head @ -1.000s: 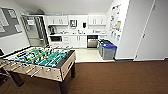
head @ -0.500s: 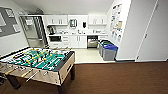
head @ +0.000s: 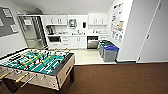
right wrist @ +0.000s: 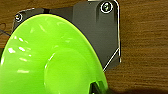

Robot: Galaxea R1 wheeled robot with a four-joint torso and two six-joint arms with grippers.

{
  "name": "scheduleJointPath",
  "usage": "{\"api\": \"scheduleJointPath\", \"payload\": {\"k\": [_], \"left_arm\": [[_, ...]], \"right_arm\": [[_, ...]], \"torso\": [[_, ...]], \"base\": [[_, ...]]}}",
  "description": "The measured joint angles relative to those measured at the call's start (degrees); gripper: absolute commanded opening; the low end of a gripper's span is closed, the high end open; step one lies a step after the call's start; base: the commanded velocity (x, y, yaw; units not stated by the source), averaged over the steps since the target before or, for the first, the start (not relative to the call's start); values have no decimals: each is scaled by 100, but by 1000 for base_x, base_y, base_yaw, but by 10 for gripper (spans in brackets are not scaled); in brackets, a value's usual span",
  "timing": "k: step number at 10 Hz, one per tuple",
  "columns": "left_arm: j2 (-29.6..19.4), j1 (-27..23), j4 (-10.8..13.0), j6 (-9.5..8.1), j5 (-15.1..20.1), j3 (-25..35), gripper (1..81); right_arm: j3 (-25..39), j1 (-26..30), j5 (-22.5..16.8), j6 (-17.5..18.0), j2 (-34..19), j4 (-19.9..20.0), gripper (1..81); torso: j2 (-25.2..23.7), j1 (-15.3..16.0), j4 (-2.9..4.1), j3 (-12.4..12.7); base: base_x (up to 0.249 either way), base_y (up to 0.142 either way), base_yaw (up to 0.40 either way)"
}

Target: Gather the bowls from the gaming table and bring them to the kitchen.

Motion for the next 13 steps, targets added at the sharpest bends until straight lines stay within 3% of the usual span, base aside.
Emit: {"api": "scheduleJointPath", "payload": {"k": [3,13], "left_arm": [[-5,-2,0,0,0,-16,10],[28,0,0,0,0,-11,10]], "right_arm": [[0,0,0,-2,48,0,10],[-23,-16,2,-2,15,0,10]], "torso": [[0,0,0,0],[0,0,0,0]], "base": [[160,-69,0],[165,0,0]]}}
